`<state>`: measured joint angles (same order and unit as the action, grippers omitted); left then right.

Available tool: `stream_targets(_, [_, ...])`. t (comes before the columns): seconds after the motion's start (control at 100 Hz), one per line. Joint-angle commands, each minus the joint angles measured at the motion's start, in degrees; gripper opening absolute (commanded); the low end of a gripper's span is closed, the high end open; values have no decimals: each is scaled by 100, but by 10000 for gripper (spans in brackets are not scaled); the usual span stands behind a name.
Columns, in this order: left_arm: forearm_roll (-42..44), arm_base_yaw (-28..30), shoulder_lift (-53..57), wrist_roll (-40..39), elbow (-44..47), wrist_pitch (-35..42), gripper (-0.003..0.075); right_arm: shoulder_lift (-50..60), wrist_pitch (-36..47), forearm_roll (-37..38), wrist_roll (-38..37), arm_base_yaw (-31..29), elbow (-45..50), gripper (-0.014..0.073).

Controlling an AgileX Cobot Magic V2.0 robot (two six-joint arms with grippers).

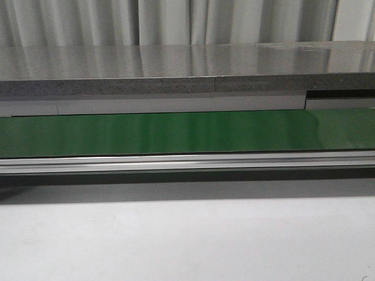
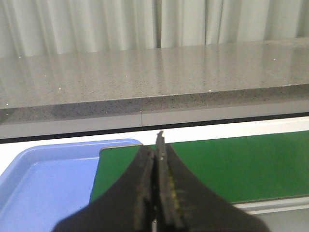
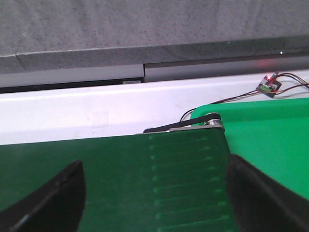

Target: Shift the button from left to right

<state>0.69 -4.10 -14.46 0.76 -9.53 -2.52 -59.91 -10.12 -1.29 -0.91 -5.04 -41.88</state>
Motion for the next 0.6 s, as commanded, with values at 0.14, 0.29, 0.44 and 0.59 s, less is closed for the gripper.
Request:
stream_targets(0.14, [-31,-41,-33,4,-152,479,-20,1451,1391,-70,-11,121,1317,593])
stream_targets(0.29, [-31,-41,-33,4,-152,479,-20,2278,1733,-309,-28,121,1916,593])
stream_targets(0.44, [-31,-41,-33,4,-152,479,-21,2701,1595,-295,-28,121,2164,593])
stream_targets(0.59, [-31,-41,-33,4,-152,479,-21,2757,1472,-283,-28,121,2233,517])
